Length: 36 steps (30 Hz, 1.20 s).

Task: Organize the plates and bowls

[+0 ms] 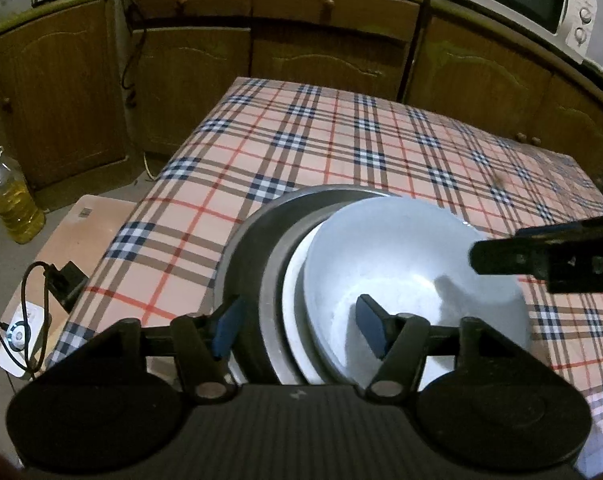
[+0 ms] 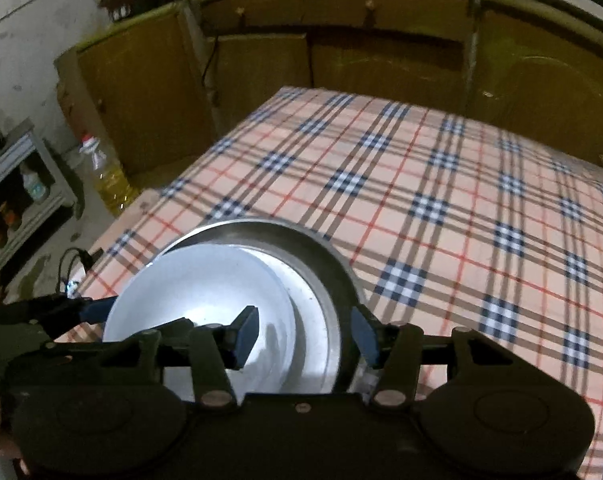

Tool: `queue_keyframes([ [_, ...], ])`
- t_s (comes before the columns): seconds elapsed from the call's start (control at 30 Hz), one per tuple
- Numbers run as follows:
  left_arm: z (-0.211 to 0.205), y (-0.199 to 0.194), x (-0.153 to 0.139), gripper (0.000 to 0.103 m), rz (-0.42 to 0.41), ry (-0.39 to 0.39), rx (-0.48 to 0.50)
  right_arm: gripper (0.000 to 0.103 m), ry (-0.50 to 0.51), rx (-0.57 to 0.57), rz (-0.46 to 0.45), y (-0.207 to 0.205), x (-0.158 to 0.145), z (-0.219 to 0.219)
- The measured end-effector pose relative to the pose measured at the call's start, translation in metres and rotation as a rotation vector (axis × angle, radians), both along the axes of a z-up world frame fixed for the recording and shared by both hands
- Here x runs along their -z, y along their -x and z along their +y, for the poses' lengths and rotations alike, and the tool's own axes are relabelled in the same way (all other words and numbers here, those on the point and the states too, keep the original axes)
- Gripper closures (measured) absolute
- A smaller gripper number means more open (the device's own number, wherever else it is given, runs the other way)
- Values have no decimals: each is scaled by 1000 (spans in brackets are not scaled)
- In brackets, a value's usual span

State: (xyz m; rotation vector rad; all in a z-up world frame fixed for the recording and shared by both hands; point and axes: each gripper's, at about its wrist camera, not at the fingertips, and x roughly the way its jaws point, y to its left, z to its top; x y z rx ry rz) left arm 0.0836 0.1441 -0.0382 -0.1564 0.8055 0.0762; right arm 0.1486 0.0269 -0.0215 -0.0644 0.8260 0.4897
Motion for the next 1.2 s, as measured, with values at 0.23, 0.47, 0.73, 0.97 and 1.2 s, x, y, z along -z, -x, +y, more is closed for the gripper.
queue_keyframes([
  [0.23, -8, 25, -17, 32, -21, -5, 1, 35, -41, 19, -47, 45, -11, -25],
  [0.47, -28, 65, -40, 19, -10, -22, -38, 31, -87, 35, -61, 91, -16, -47],
  [0.73, -51, 105, -56, 10, -14, -90, -61, 26, -91, 29, -100, 137, -23, -57],
  [0.97, -63, 124, -57, 6, 5, -111, -77, 26, -104, 45, -89, 157, -21, -68],
  [1.2, -76, 132, -55, 2, 33, -137, -88, 25, -124, 47, -99, 172, -22, -77],
])
